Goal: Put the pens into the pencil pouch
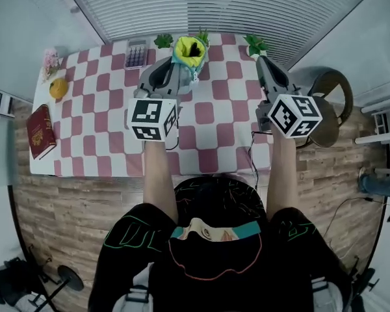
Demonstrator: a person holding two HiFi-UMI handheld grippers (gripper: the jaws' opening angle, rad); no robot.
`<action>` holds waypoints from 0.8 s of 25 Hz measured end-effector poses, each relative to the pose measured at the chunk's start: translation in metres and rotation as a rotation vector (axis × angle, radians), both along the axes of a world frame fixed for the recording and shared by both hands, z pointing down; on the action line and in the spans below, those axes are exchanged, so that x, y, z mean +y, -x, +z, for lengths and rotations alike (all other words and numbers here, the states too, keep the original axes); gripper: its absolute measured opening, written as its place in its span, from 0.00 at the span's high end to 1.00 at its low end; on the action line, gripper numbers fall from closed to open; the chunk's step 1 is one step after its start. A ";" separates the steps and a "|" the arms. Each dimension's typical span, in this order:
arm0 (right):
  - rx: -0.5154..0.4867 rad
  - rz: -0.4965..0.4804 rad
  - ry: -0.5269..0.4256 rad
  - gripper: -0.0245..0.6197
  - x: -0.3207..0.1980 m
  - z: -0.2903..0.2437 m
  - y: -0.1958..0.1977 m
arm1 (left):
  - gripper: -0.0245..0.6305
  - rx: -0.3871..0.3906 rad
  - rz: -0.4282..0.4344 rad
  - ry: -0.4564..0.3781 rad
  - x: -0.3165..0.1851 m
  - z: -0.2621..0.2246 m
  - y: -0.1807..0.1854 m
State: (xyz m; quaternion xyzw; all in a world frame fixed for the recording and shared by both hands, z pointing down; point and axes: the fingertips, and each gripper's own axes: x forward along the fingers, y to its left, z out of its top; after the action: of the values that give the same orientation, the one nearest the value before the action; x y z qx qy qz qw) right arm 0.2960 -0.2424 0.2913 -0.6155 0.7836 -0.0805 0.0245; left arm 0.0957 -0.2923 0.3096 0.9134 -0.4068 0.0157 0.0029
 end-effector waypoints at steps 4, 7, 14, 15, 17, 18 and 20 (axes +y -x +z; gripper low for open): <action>-0.002 0.030 0.010 0.96 0.011 0.006 -0.020 | 0.95 0.023 -0.079 0.022 0.002 -0.003 -0.006; 0.001 0.046 0.024 0.96 0.020 0.017 -0.033 | 0.95 0.015 -0.165 0.032 0.006 0.001 -0.005; 0.027 0.105 0.044 0.96 0.043 0.040 -0.063 | 0.95 0.018 -0.303 0.024 0.021 0.004 -0.004; 0.024 0.106 0.046 0.96 0.045 0.042 -0.066 | 0.95 0.021 -0.316 0.021 0.023 0.005 -0.004; 0.016 0.103 0.049 0.96 0.045 0.046 -0.067 | 0.95 0.021 -0.328 0.018 0.026 0.006 -0.007; 0.017 0.098 0.050 0.96 0.045 0.047 -0.067 | 0.95 0.020 -0.330 0.017 0.027 0.006 -0.008; 0.023 0.087 0.048 0.96 0.044 0.047 -0.065 | 0.95 0.019 -0.329 0.016 0.028 0.005 -0.010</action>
State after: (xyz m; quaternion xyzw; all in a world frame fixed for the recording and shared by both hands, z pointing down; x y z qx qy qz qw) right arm 0.3615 -0.1987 0.3381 -0.6502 0.7543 -0.0908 0.0042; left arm 0.1061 -0.2646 0.3142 0.8345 -0.5507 0.0093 0.0165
